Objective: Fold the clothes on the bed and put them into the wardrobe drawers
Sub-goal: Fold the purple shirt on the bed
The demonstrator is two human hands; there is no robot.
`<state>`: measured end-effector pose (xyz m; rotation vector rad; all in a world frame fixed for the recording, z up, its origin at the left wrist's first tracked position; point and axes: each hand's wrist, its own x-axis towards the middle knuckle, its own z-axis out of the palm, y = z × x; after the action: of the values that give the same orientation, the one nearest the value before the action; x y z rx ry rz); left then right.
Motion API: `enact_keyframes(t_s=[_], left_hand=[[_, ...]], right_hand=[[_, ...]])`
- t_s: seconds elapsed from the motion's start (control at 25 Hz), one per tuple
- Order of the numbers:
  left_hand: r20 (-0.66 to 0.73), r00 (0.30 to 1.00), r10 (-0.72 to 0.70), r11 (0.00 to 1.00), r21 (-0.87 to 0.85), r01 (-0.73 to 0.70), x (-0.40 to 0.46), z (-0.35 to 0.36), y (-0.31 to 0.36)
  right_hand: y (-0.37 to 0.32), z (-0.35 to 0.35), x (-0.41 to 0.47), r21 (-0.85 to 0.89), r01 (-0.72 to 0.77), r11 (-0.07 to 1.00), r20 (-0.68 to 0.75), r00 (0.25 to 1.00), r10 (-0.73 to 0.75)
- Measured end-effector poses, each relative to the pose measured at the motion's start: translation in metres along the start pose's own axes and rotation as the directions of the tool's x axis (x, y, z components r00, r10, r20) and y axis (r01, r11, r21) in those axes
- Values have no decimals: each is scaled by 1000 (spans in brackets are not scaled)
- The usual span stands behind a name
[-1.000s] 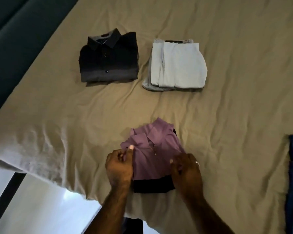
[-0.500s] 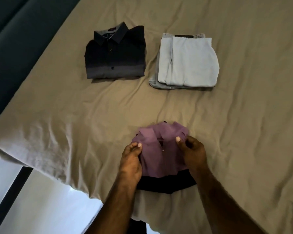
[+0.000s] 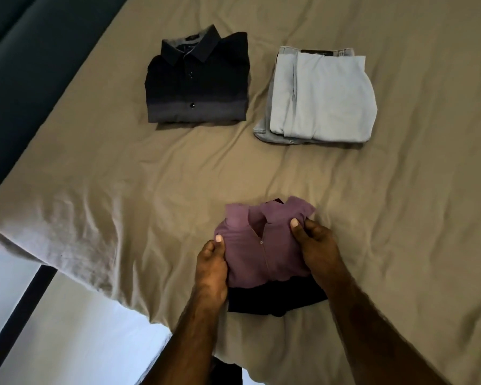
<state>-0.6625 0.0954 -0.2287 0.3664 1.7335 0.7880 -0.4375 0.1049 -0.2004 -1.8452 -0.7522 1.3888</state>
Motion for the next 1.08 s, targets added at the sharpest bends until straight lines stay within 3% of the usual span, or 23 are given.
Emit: enact_keyframes(t_s=[0.08, 0.12, 0.16, 0.2, 0.24, 0.32, 0.4, 0.52, 0.6, 0.72, 0.84, 0.96, 1.08], left_hand=[[-162, 980, 119, 943, 326, -61, -1, -7, 2], [-228, 950, 214, 846, 530, -63, -7, -8, 6], [-274, 921, 275, 769, 638, -39, -14, -8, 9], [-305, 910, 281, 751, 661, -11, -22, -3, 15], [-310, 921, 238, 764, 645, 19, -26, 3, 18], [-225, 974, 3, 881, 462, 104, -24, 13, 17], [-2, 982, -191, 954, 235, 186, -19, 19, 14], [331, 929, -166, 985, 108, 137, -21, 18, 19], [465, 878, -111, 993, 16, 117, -24, 17, 27], [570, 819, -62, 997, 2, 75, -32, 23, 59], [696, 715, -67, 998, 38, 56, -42, 74, 107], [739, 672, -41, 996, 84, -32, -54, 165, 141], [756, 655, 11, 995, 56, -82, -61, 276, 163]], right_hand=[[3, -2, 7, -304, -12, 953, -127, 991, -28], [5, -7, 9, -455, -46, 889, -236, 969, -70], [7, -10, 6, -530, -64, 845, -305, 945, -120], [3, -13, 3, -498, -71, 864, -341, 932, -120], [-1, -14, 0, -434, -120, 893, -354, 934, -47], [-3, -10, -1, -393, -251, 884, -268, 951, 151], [-2, -6, 0, -261, -323, 910, -114, 946, 304], [-9, -11, -10, 147, -410, 900, 192, 905, 380], [-6, -17, -21, 286, -399, 871, 331, 894, 301], [-6, -30, -23, 307, -263, 915, 238, 952, 193], [-33, -77, -7, 307, -145, 941, 75, 989, 128], [-67, -148, 18, 404, -33, 914, -69, 995, 67], [-104, -236, 61, 343, 111, 933, -150, 987, -62]])
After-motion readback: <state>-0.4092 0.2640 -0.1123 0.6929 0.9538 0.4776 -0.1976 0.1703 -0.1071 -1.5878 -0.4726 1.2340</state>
